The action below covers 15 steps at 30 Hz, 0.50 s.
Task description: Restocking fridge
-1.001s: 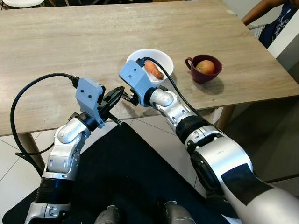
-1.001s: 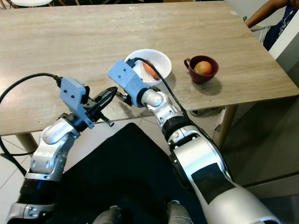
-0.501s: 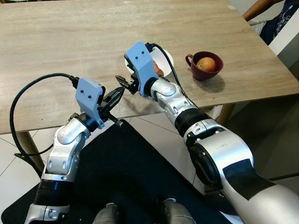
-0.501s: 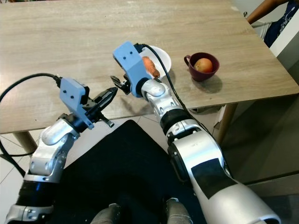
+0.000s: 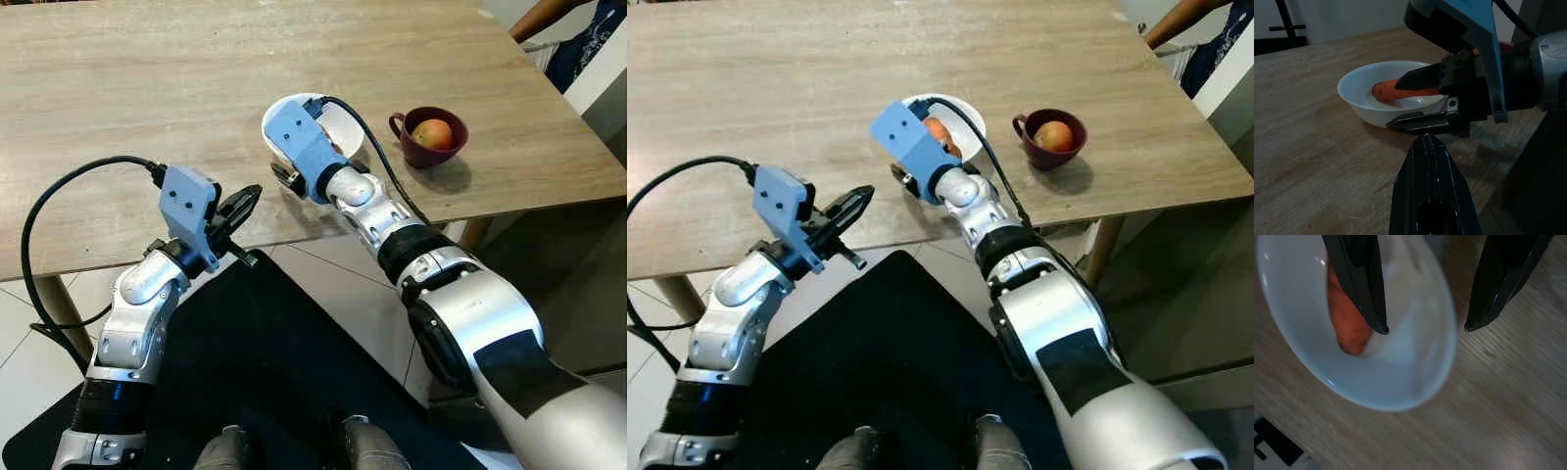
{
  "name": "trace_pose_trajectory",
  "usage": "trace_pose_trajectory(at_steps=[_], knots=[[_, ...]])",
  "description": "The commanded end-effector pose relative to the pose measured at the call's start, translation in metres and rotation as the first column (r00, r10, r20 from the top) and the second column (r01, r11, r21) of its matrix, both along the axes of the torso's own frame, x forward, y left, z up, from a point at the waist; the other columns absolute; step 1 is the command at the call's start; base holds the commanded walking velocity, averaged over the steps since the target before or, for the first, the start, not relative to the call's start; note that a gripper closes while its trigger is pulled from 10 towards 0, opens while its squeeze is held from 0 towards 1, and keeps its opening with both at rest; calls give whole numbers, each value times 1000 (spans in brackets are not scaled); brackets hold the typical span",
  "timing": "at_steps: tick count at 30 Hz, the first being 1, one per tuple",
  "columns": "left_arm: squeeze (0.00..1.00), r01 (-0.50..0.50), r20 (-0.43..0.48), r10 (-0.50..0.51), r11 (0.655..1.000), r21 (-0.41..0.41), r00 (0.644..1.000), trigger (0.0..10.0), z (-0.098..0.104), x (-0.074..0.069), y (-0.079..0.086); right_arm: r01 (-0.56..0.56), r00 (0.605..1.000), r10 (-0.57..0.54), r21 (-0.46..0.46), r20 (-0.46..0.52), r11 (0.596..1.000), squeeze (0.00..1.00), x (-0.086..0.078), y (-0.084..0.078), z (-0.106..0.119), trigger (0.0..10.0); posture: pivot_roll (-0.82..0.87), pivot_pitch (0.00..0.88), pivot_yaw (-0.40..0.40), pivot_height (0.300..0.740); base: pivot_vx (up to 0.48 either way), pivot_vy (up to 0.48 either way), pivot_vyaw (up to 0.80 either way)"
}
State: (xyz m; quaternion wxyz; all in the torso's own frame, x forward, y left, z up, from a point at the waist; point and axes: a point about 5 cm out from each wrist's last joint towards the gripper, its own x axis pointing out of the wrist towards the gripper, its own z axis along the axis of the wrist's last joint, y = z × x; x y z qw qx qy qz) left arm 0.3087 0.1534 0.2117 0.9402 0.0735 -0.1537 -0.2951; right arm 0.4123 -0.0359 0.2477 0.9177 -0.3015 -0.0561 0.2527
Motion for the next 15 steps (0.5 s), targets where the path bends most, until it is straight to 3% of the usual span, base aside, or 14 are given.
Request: trace_pose_trajectory(at_steps=[1,10,12,15], knots=[[0,8,-17,-8,1000,26,1000,10000,-4,-3,1,13,999,-15,-45,-45,999,0,-1,-3,-15,10000,36,300,-53,740,0,0,0],[0,29,-16,-29,999,16,999,10000,-1,-4,-1,-24,992,13,-91,-123,996,0,-3,-6,-29,10000,34,300,-51,740,0,0,0],[0,-1,-7,1,1000,27,1000,10000,-1,-2,1,-23,992,12,-91,-123,996,0,-3,-6,-29,10000,34,300,-51,740,0,0,0],[0,-136,20,136,990,34,991,10000,0,4,10,-15,992,4,-91,-125,996,0,-3,-7,-30,10000,35,300,-52,740,0,0,0]])
